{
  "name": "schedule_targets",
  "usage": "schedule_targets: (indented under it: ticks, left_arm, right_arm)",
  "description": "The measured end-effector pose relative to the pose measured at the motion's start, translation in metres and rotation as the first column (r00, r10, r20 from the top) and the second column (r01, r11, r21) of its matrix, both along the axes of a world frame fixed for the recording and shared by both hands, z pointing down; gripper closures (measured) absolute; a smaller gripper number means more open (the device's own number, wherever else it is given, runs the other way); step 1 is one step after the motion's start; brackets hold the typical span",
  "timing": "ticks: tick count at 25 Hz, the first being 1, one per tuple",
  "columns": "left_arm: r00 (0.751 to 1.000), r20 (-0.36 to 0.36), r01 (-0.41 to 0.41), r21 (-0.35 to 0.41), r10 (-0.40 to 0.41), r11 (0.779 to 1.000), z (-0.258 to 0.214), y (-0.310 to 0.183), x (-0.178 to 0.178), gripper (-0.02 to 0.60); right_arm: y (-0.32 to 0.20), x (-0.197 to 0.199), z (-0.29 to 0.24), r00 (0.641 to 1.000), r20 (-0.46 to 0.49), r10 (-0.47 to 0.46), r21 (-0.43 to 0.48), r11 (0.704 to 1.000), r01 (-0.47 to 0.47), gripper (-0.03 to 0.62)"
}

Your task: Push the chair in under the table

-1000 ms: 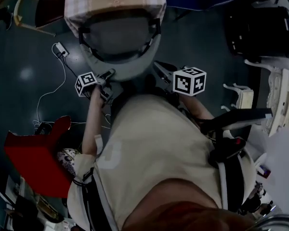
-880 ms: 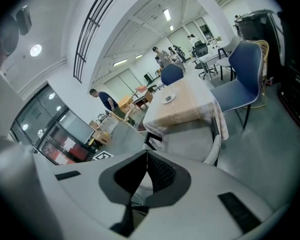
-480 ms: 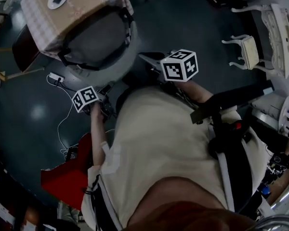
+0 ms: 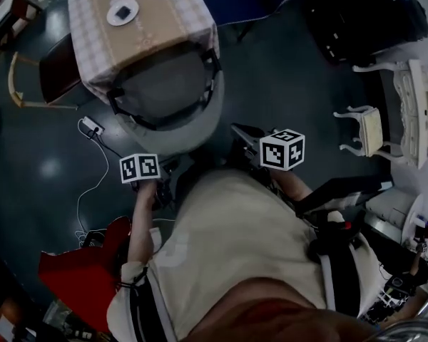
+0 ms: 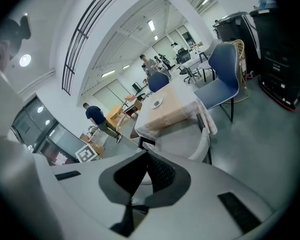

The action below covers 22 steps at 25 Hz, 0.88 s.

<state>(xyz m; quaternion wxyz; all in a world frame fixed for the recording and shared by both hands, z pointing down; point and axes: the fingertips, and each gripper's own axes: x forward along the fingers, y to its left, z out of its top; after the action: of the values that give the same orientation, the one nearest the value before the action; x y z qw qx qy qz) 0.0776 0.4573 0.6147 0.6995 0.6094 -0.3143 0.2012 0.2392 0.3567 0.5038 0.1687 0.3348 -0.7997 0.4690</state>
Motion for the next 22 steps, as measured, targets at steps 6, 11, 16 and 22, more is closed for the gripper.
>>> schedule_targets:
  ticks: [6,11,16,22]
  left_arm:
    - [0.999,-0.016,-0.044,0.121,0.046,0.992,-0.022,-0.014,0.014,0.559]
    - [0.972,0.156,-0.226,0.407,0.177,0.885,-0.051,-0.032,0.044,0.572]
    - [0.905,0.346,-0.425,0.703,0.249,0.570,-0.113,-0.063,0.108,0.572]
    - [0.887,0.315,-0.433,0.820,0.338,0.374,-0.166,-0.072,0.183,0.572]
  right_arm:
    - [0.002,0.019,0.002,0.999,-0.007,0.039,0.018,0.999,-0.039,0.583]
    - [0.006,0.045,-0.009,0.999,0.036,0.036,0.073,0.997,-0.038,0.583]
    - [0.007,0.078,-0.028,0.995,0.092,0.048,0.162,0.985,-0.063,0.583]
    - [0.012,0.125,-0.039,0.984,0.121,0.127,0.208,0.966,-0.150,0.583]
